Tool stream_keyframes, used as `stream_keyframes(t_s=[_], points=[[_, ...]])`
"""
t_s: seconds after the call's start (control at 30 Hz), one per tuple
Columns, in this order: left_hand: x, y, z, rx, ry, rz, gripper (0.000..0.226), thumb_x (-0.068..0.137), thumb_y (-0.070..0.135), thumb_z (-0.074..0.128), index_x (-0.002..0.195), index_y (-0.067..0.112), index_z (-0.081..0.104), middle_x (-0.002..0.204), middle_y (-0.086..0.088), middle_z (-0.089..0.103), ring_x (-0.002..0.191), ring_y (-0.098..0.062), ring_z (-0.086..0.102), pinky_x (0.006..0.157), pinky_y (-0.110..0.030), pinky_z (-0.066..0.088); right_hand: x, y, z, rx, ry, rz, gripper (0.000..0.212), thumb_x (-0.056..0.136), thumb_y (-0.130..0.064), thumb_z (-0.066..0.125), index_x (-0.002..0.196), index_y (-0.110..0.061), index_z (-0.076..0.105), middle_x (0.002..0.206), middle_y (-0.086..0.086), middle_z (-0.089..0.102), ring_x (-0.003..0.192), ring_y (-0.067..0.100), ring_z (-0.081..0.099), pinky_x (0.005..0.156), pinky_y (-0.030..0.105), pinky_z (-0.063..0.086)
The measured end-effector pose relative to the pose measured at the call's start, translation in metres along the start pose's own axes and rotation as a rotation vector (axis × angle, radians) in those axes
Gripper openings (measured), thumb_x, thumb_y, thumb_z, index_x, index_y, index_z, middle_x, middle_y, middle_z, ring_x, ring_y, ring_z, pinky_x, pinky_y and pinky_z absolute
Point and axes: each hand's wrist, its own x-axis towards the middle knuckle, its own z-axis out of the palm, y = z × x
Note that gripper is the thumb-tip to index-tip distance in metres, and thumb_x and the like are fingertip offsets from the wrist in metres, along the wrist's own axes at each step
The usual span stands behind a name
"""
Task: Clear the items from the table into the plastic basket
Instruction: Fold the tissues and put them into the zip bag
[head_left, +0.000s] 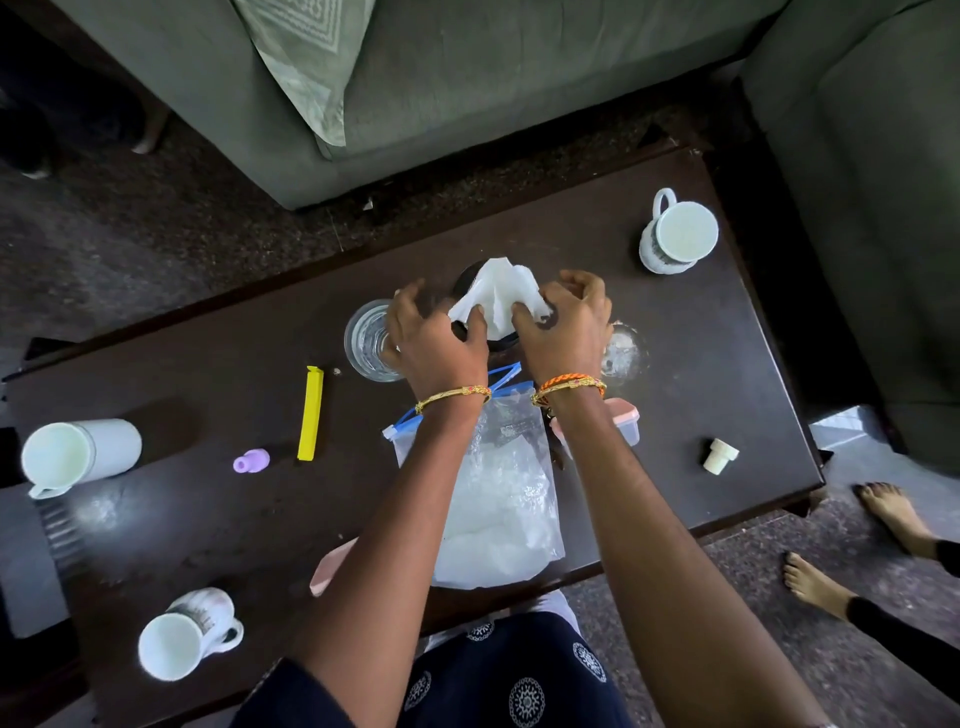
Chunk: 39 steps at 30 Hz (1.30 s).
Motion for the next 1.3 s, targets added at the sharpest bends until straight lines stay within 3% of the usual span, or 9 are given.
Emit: stream_keyframes(t_s=[0.13, 0.3, 0.37, 0.5, 0.57, 0.67, 0.83, 1.0, 1.3], points=[[-0.005, 0.003, 0.001, 0.052, 0.041, 0.041, 0.029, 0.076, 0.031, 0.065, 0.092, 0.007, 0.065, 0.129, -0.008, 0.050, 0.126, -0.029, 0.038, 0.096, -0.043, 0.030, -0.004, -0.001, -0.001, 0.065, 0.040, -0.027, 0.027, 0.075, -0.029, 0.070, 0.094, -0.011, 0.064, 0.121, 0.007, 0.051, 0.110, 0.025, 0.047, 0.091, 0.047, 0.046], [-0.033, -0.008, -0.010, -0.081, 0.093, 0.144, 0.030, 0.079, 0.025, 0.067, 0.102, 0.006, 0.062, 0.111, -0.015, 0.058, 0.105, -0.030, 0.052, 0.088, -0.040, 0.042, -0.028, -0.006, -0.021, 0.378, 0.171, -0.103, 0.014, 0.076, -0.015, 0.067, 0.090, -0.012, 0.063, 0.103, 0.005, 0.055, 0.078, 0.010, 0.057, 0.065, 0.010, 0.047], [-0.052, -0.023, -0.019, -0.172, 0.095, 0.213, 0.027, 0.083, 0.018, 0.062, 0.105, 0.004, 0.060, 0.104, -0.015, 0.058, 0.097, -0.024, 0.055, 0.083, -0.032, 0.047, -0.045, -0.001, -0.030, 0.410, 0.223, -0.126, 0.007, 0.079, -0.013, 0.063, 0.084, -0.018, 0.061, 0.091, 0.007, 0.061, 0.070, 0.010, 0.058, 0.060, 0.010, 0.045], [-0.103, -0.065, -0.026, -0.094, -0.016, 0.150, 0.020, 0.080, 0.007, 0.061, 0.099, 0.001, 0.060, 0.099, -0.017, 0.058, 0.095, -0.028, 0.055, 0.082, -0.037, 0.048, -0.095, 0.028, -0.030, 0.315, -0.008, 0.001, 0.009, 0.080, -0.007, 0.060, 0.080, -0.016, 0.059, 0.077, 0.008, 0.064, 0.060, 0.014, 0.056, 0.052, 0.009, 0.043], [-0.126, -0.086, -0.026, -0.010, -0.098, 0.055, 0.023, 0.078, 0.002, 0.062, 0.100, 0.000, 0.062, 0.104, -0.021, 0.056, 0.102, -0.037, 0.055, 0.088, -0.042, 0.049, -0.126, 0.047, -0.022, 0.172, -0.169, 0.052, 0.011, 0.079, -0.001, 0.061, 0.086, -0.009, 0.062, 0.087, 0.009, 0.064, 0.069, 0.017, 0.059, 0.057, 0.009, 0.045], [-0.144, -0.103, -0.024, 0.074, -0.161, -0.105, 0.035, 0.078, 0.006, 0.064, 0.112, 0.000, 0.058, 0.121, -0.026, 0.049, 0.116, -0.042, 0.047, 0.098, -0.047, 0.044, -0.157, 0.069, -0.010, 0.034, -0.277, 0.123, 0.021, 0.082, -0.003, 0.060, 0.102, -0.008, 0.061, 0.112, 0.012, 0.057, 0.101, 0.027, 0.057, 0.082, 0.037, 0.054], [-0.128, -0.112, -0.012, 0.121, -0.218, -0.281, 0.057, 0.085, 0.018, 0.059, 0.135, 0.004, 0.036, 0.137, -0.021, 0.042, 0.128, -0.035, 0.039, 0.107, -0.042, 0.033, -0.161, 0.082, 0.011, -0.116, -0.311, 0.059, 0.042, 0.082, -0.012, 0.062, 0.122, -0.008, 0.051, 0.143, 0.019, 0.034, 0.134, 0.033, 0.031, 0.108, 0.042, 0.034], [-0.122, -0.109, -0.010, 0.082, -0.164, -0.295, 0.051, 0.083, 0.007, 0.057, 0.131, 0.014, 0.042, 0.119, -0.017, 0.050, 0.107, -0.037, 0.054, 0.084, -0.045, 0.047, -0.165, 0.087, 0.025, -0.214, -0.398, 0.012, 0.046, 0.086, -0.021, 0.059, 0.130, -0.012, 0.047, 0.153, 0.019, 0.018, 0.142, 0.035, 0.016, 0.113, 0.043, 0.023], [-0.103, -0.117, -0.011, 0.064, -0.179, -0.228, 0.052, 0.086, -0.002, 0.046, 0.134, 0.015, 0.042, 0.125, -0.017, 0.048, 0.112, -0.031, 0.052, 0.094, -0.037, 0.043, -0.134, 0.078, 0.047, -0.286, -0.408, -0.126, 0.042, 0.088, -0.015, 0.057, 0.129, -0.011, 0.051, 0.151, 0.023, 0.023, 0.141, 0.041, 0.017, 0.115, 0.050, 0.023]])
